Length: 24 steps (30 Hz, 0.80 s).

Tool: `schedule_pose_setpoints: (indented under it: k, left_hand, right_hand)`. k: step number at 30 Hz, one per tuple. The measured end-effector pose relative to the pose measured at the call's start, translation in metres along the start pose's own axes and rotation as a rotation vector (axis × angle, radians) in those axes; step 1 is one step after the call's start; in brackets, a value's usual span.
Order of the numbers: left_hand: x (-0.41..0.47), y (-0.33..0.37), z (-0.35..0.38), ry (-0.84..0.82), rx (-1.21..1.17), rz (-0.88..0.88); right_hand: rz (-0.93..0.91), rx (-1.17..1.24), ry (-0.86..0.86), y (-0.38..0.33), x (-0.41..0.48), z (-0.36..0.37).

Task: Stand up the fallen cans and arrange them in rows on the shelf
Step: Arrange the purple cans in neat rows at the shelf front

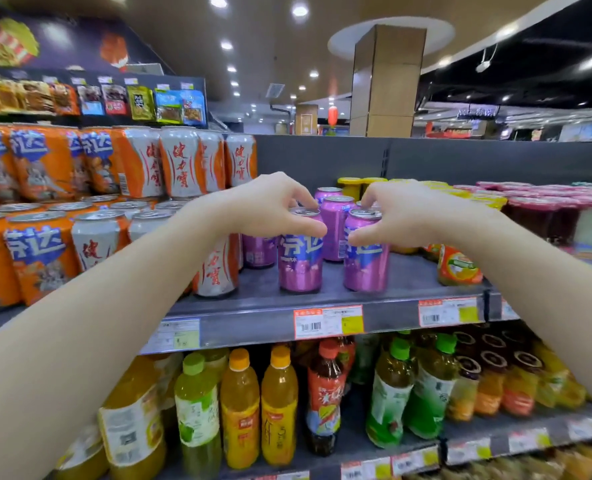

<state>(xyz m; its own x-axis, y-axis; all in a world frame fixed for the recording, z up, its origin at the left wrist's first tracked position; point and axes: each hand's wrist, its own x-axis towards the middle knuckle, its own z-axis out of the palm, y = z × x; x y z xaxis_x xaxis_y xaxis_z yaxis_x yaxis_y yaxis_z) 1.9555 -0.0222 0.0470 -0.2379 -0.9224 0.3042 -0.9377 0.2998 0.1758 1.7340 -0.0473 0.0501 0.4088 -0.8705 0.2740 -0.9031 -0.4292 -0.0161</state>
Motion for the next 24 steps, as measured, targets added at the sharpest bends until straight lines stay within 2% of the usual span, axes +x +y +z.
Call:
schedule_pose_setpoints:
  k: [4,9,13,17,20,24]
  left_hand:
    - [-0.006,-0.003,-0.006,-0.011,0.048,-0.042]
    - [-0.019,-0.014,-0.012,-0.028,0.033,-0.097]
    - [-0.029,-0.023,-0.019,-0.041,0.041,-0.119]
    - [-0.035,-0.026,-0.02,-0.028,0.045,-0.137]
    - [-0.036,-0.026,-0.019,-0.005,0.056,-0.139]
    - [-0.036,-0.027,-0.021,-0.056,0.07,-0.134]
  right_hand:
    - [-0.16,0.227,-0.001,0.001,-0.001,0.001]
    - [-0.264,0.416,-0.004,-0.011,0.009,0.014]
    - [-0.286,0.436,-0.028,-0.02,0.017,0.016]
    - [-0.265,0.285,-0.096,-0.023,0.02,0.018]
    - [-0.277,0.272,-0.059,-0.024,0.018,0.019]
    - [-0.273,0.335,-0.001,-0.025,0.021,0.021]
